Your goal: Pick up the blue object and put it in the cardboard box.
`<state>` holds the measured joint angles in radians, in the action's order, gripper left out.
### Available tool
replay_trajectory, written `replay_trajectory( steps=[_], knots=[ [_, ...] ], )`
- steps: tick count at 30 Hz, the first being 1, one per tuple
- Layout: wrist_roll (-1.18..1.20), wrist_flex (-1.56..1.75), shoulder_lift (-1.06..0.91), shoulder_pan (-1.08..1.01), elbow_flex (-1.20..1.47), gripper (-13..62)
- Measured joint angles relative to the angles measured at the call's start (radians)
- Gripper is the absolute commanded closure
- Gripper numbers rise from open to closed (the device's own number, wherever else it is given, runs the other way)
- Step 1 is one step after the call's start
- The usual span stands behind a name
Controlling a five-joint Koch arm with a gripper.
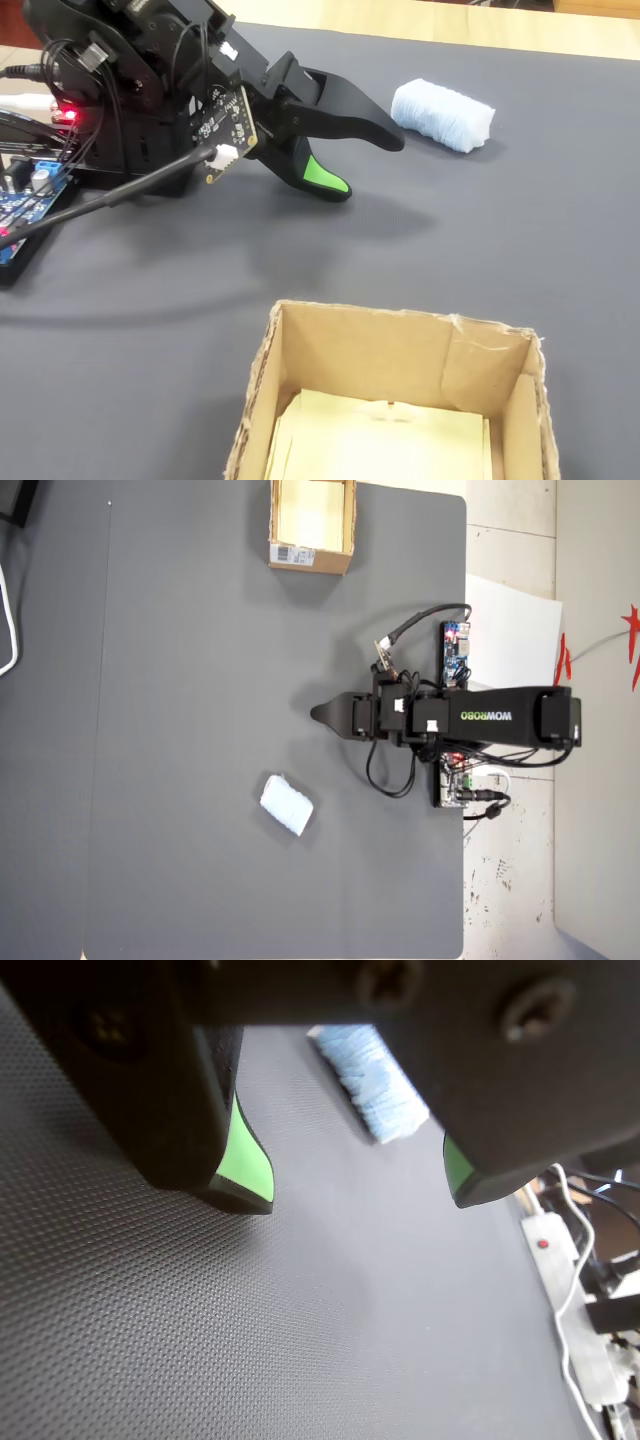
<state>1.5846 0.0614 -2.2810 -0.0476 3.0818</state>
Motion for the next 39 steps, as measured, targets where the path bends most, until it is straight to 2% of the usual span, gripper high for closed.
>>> replay_trajectory(
  steps=[11,17,33,36,39],
  knots=[
    [-0.006,0.091,0.000,0.023,0.000,15.5],
    [-0.006,0.210,0.000,0.098,0.000,15.5],
    [-0.006,0.216,0.000,0.339,-0.026,16.3],
    [-0.006,0.149,0.000,0.390,-0.055,16.4],
    [-0.006,-0.020,0.015,0.430,-0.216,16.4]
  ],
)
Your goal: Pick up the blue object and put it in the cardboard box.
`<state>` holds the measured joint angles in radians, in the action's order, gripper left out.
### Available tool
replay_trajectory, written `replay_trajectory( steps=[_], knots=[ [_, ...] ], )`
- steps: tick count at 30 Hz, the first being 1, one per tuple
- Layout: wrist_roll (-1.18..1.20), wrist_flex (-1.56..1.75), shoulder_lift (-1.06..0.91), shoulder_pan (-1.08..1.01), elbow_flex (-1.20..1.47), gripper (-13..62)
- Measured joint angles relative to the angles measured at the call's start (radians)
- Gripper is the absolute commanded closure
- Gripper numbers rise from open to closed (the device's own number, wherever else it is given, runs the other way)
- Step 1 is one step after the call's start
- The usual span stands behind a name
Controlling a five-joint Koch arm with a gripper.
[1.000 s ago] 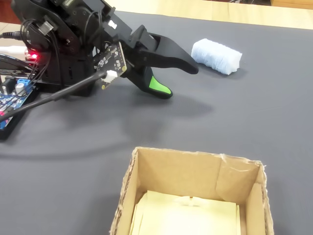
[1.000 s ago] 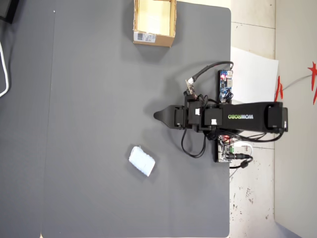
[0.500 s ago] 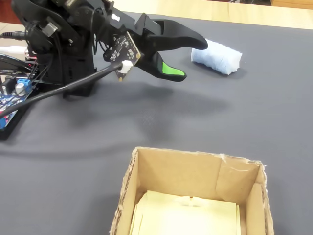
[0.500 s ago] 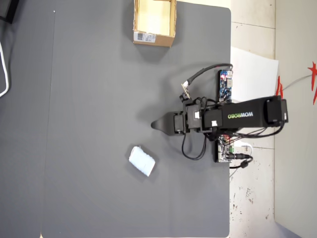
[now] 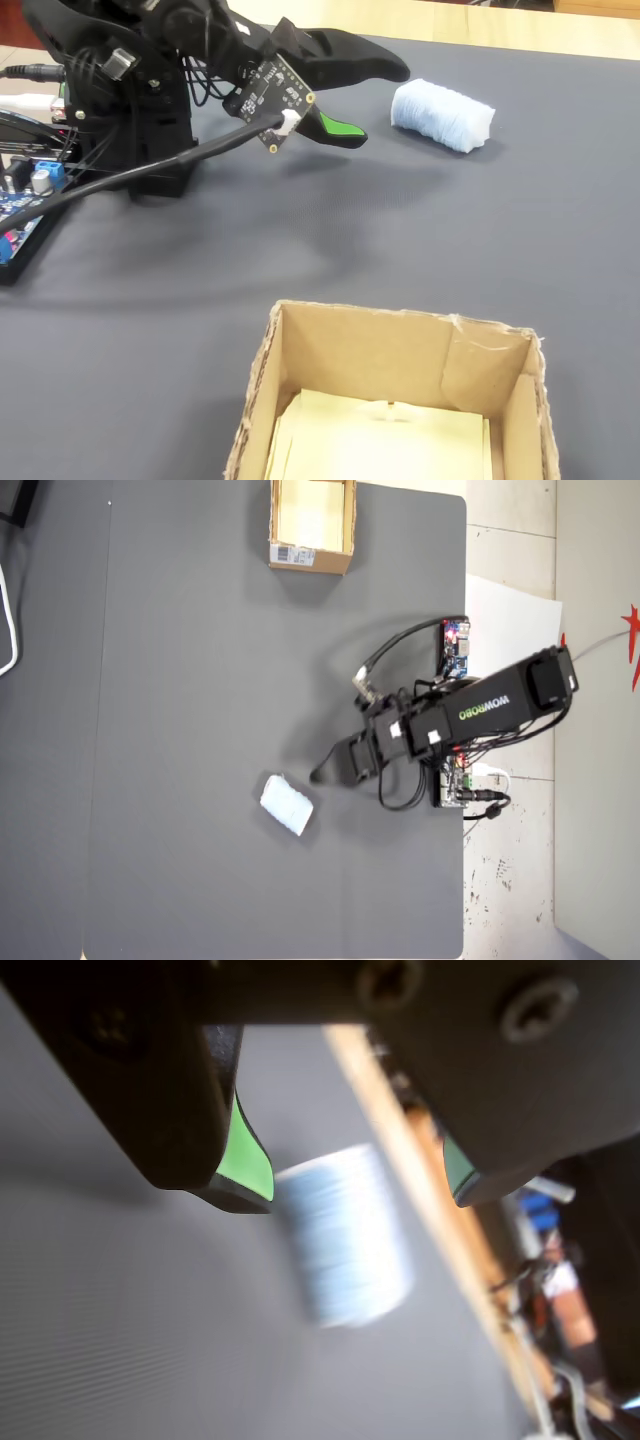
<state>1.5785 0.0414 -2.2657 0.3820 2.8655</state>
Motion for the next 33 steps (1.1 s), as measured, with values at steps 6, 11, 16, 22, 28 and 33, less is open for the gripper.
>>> replay_trajectory(
  steps=[6,11,16,22,28,33],
  knots=[
    [0.002,-0.101,0.086,0.012,-0.067,16.4],
    [0.023,-0.201,0.209,0.012,-0.178,16.4],
    [0.075,-0.298,0.285,0.012,-0.308,16.4],
    [0.144,-0.400,0.400,0.012,-0.437,16.3],
    [0.399,-0.420,0.491,0.023,-0.474,16.3],
    [0.425,-0.419,0.597,0.041,-0.548,16.3]
  ],
)
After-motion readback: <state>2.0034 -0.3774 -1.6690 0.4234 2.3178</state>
